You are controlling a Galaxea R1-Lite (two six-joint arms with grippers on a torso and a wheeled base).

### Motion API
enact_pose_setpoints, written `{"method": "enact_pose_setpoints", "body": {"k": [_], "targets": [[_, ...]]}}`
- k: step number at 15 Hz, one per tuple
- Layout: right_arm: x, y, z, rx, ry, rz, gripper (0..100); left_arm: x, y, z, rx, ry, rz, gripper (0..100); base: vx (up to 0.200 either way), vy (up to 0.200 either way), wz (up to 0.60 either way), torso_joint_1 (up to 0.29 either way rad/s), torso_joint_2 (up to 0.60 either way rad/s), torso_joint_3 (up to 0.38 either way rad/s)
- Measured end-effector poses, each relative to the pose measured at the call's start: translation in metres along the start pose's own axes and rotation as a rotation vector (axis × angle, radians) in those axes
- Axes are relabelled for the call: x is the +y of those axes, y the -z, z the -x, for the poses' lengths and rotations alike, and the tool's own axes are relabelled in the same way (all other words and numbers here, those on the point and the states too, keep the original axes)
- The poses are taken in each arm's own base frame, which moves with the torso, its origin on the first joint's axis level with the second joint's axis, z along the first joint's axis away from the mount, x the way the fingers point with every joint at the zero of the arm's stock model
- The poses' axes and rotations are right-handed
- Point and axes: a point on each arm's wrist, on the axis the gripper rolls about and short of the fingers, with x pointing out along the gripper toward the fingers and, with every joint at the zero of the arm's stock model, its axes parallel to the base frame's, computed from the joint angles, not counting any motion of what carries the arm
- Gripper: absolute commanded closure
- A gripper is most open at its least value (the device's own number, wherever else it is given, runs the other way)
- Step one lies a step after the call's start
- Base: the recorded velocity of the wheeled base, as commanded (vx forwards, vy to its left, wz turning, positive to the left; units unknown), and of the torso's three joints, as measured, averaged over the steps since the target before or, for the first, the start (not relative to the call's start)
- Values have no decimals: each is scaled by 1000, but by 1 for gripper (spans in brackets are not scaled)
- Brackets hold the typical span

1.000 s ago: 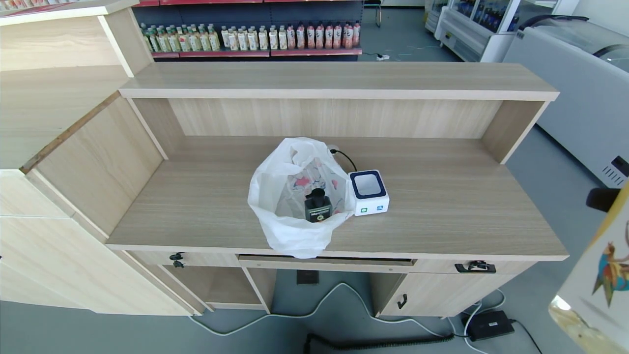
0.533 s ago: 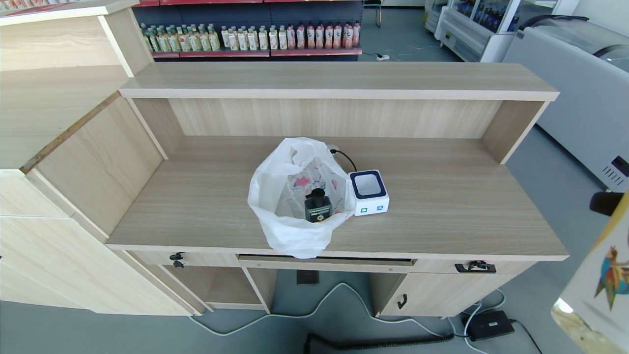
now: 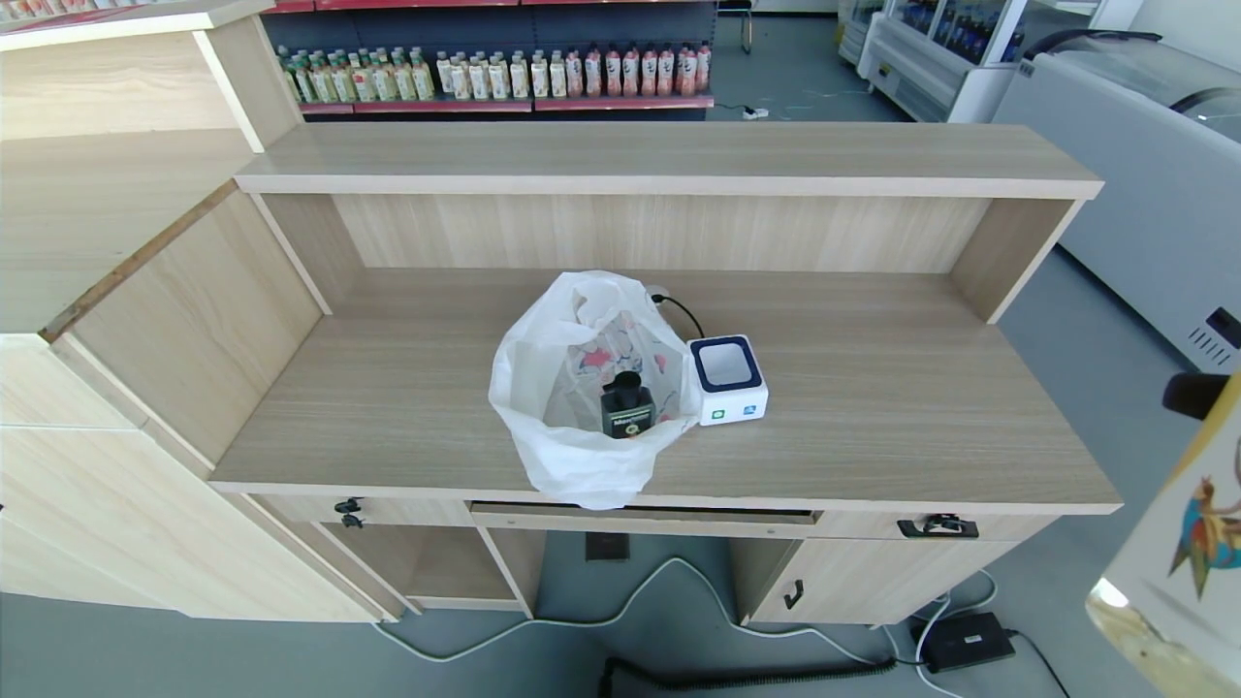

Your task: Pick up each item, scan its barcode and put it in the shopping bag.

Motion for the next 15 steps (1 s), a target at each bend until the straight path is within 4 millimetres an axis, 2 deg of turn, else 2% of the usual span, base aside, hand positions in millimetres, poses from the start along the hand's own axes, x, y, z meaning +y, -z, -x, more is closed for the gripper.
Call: {"method": "enact_pose_setpoints", "body": {"k": [4, 8, 12, 15], "targets": [[-8, -1, 5, -13, 79, 74, 100, 0, 0, 0, 0, 0, 0, 0, 0, 0, 0, 0, 0, 0], [-44, 8, 28, 40, 378, 417, 100, 0, 0, 0, 0, 0, 0, 0, 0, 0, 0, 0, 0, 0], [-84, 16, 83, 260, 775, 800, 100, 0, 0, 0, 0, 0, 0, 0, 0, 0, 0, 0, 0, 0], [-95, 20, 120, 388, 972, 873, 100, 0, 0, 0, 0, -1, 0, 0, 0, 0, 0, 0, 0, 0]]}}
